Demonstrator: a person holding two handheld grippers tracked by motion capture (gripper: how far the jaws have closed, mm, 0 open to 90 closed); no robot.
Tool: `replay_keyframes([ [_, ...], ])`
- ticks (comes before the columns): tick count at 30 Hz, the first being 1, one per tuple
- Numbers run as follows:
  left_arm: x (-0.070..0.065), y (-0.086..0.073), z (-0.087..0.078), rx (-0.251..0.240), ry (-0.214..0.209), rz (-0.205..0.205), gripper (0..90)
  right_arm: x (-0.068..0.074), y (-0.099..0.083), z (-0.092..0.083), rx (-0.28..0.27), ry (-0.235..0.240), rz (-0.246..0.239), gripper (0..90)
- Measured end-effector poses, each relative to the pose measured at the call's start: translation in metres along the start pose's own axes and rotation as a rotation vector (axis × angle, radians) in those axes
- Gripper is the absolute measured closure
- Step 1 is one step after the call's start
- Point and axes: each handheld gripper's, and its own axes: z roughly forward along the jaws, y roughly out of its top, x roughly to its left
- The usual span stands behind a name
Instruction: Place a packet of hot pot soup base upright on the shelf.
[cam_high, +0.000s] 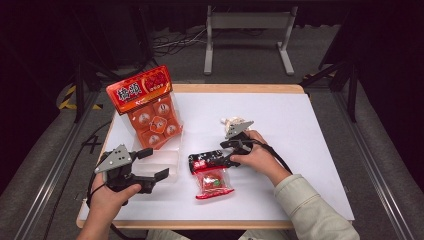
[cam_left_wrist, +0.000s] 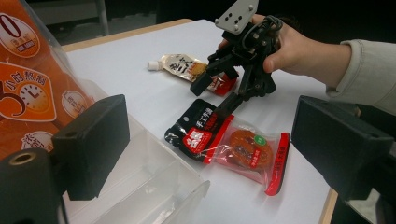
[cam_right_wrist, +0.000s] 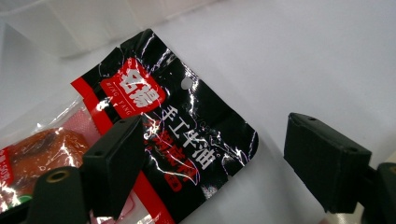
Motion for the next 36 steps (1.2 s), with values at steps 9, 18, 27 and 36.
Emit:
replay_keyframes([
  [9,0.002,-0.002,0.001,0.002,0.008,-0.01,12.5,0.007,0.0,0.008,0.028,-0.018,-0.044,23.7],
  [18,0.002,-0.003,0.003,0.017,0.004,-0.01,12.5,0.016,0.001,0.01,0.036,-0.107,-0.091,43.5],
  [27,0.002,-0.003,0.005,0.022,0.0,-0.008,12.4,0.02,-0.004,0.009,-0.004,-0.101,-0.076,71.9],
  [36,0.003,-0.004,0.005,0.019,-0.004,-0.018,12.5,0.028,0.002,0.01,0.046,-0.063,-0.135,90.0],
])
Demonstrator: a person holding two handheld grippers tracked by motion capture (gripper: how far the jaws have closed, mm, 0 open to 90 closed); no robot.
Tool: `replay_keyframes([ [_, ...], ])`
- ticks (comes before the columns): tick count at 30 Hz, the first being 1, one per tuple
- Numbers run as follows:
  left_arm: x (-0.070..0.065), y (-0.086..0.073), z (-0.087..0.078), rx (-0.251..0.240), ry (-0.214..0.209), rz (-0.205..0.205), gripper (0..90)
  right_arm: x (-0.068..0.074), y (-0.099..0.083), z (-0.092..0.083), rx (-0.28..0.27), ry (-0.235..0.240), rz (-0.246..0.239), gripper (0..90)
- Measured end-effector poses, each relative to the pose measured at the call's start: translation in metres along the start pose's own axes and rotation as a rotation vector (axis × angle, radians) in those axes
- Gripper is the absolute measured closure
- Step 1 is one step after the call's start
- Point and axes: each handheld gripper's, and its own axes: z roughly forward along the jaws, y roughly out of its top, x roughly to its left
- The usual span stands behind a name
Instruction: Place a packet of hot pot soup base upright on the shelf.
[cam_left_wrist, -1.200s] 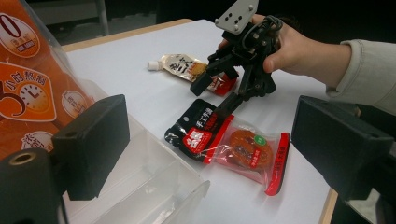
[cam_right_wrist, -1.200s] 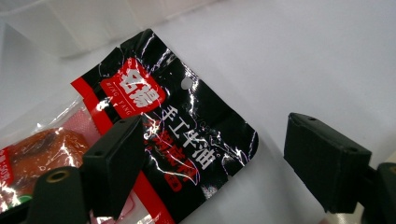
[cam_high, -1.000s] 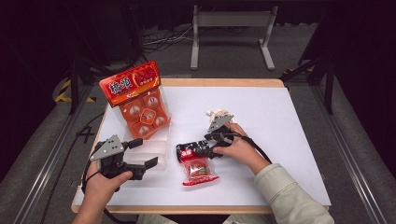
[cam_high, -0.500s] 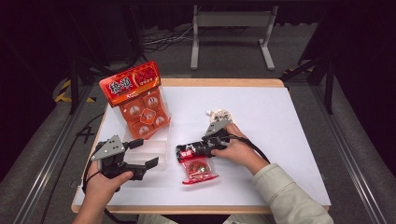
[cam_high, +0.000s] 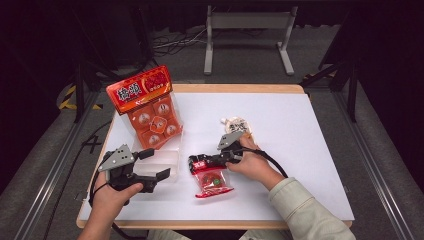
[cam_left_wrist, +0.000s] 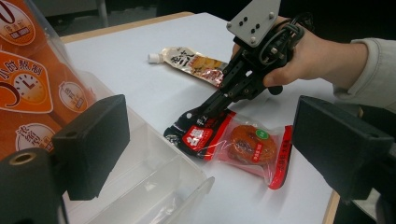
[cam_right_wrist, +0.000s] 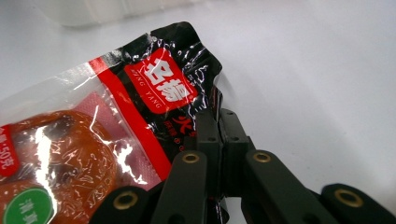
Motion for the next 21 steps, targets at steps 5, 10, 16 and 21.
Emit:
replay_keyframes([
  [5,0.002,0.001,0.002,-0.019,-0.002,-0.006,12.2,-0.002,0.005,-0.012,-0.069,0.045,0.032,90.0],
  [10,0.003,0.002,0.006,-0.03,-0.011,0.002,11.3,0.004,0.018,-0.041,-0.163,0.071,0.026,90.0],
  [16,0.002,0.005,0.009,-0.054,-0.031,0.012,10.6,0.012,0.027,-0.065,-0.247,0.096,0.005,90.0],
  [21,0.001,0.007,0.015,-0.05,-0.037,0.025,9.8,0.022,0.035,-0.083,-0.306,0.102,-0.037,90.0],
])
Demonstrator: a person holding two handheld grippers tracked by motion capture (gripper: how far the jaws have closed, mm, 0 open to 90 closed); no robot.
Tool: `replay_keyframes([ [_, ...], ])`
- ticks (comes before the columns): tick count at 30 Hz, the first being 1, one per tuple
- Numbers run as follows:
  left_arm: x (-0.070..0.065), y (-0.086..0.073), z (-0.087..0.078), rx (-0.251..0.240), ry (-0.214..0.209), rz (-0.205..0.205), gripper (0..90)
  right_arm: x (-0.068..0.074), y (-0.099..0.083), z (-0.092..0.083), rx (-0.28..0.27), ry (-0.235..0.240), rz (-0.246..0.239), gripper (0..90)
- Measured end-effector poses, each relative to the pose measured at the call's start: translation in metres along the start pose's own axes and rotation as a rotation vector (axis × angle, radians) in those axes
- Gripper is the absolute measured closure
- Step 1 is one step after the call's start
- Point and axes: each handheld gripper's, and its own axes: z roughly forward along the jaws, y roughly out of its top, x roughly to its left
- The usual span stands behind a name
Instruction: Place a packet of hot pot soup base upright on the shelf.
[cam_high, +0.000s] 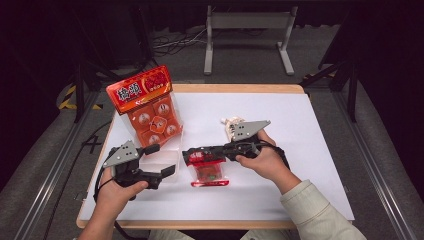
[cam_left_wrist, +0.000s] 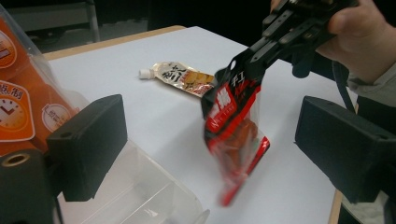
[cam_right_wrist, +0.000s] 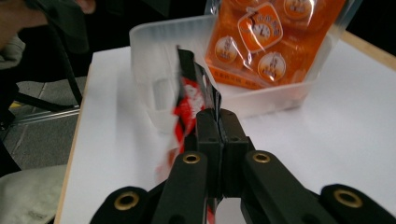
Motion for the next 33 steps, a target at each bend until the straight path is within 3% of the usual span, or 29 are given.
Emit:
replay_keyframes([
  [9,-0.003,0.0,0.016,-0.017,-0.033,0.007,12.4,0.008,0.022,-0.013,-0.053,-0.033,-0.072,90.0],
  [11,-0.004,-0.001,0.018,-0.016,-0.048,0.003,12.4,0.009,0.027,-0.016,-0.068,-0.024,-0.078,90.0],
  [14,-0.007,-0.002,0.021,-0.048,-0.108,-0.008,14.7,0.013,0.033,-0.02,-0.102,0.014,-0.078,89.9],
  [21,-0.013,0.004,0.029,-0.037,-0.156,0.012,20.5,0.022,0.043,-0.026,-0.148,0.069,-0.12,89.8],
  [26,-0.014,0.008,0.039,-0.013,-0.213,0.048,30.3,0.027,0.047,-0.027,-0.166,0.111,-0.147,89.7],
  [32,-0.015,0.011,0.044,0.001,-0.24,0.084,40.8,0.029,0.048,-0.028,-0.177,0.13,-0.151,89.7],
  [33,-0.016,0.012,0.044,-0.01,-0.25,0.072,42.9,0.029,0.047,-0.028,-0.177,0.133,-0.15,89.6],
])
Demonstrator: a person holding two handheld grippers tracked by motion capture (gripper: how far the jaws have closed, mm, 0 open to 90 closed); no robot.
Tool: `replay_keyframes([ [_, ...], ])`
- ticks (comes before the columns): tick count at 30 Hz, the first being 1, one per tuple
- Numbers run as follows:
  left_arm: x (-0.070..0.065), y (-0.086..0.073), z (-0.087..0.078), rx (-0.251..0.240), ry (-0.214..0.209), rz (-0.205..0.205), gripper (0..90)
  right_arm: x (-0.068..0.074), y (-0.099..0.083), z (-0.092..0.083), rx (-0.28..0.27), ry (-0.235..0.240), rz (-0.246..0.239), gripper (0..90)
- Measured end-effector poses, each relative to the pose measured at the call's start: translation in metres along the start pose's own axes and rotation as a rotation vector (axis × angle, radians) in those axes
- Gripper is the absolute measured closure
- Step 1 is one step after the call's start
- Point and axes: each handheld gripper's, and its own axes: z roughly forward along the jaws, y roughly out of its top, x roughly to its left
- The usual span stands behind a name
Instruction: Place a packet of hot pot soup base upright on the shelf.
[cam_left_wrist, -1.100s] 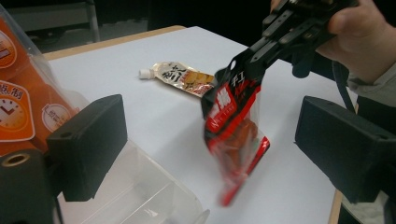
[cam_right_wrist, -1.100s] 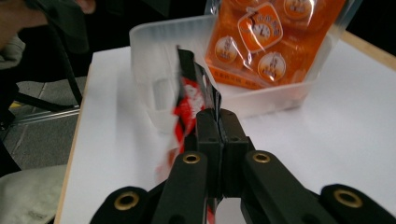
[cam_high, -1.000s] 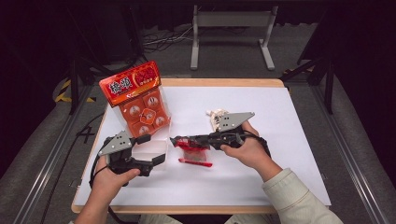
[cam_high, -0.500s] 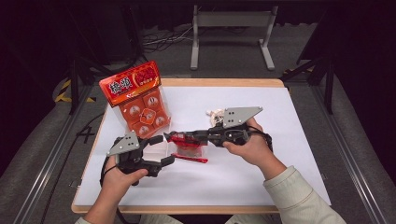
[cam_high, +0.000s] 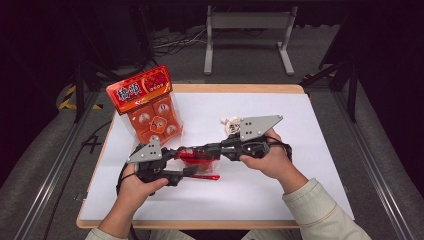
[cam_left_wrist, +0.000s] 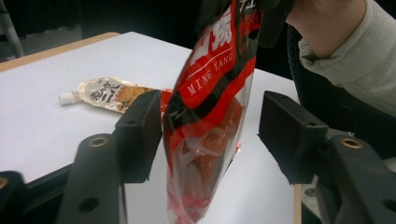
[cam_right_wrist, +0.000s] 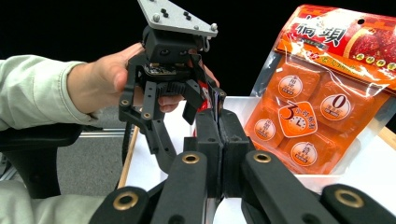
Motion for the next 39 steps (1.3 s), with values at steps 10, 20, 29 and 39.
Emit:
replay_keyframes([
  [10,-0.002,0.003,-0.003,0.013,-0.05,0.008,82.8,0.0,-0.005,0.0,0.01,-0.007,-0.001,88.9],
  [20,0.003,0.015,-0.009,0.016,-0.064,-0.002,90.0,0.002,-0.002,0.0,-0.008,-0.041,-0.004,76.0],
  [29,0.011,0.036,-0.029,-0.018,-0.021,0.046,90.0,-0.001,-0.01,-0.017,-0.082,-0.138,0.038,51.1],
  [39,0.029,0.037,-0.055,-0.014,0.042,0.047,89.9,-0.001,-0.04,-0.039,-0.091,-0.202,0.1,50.8],
])
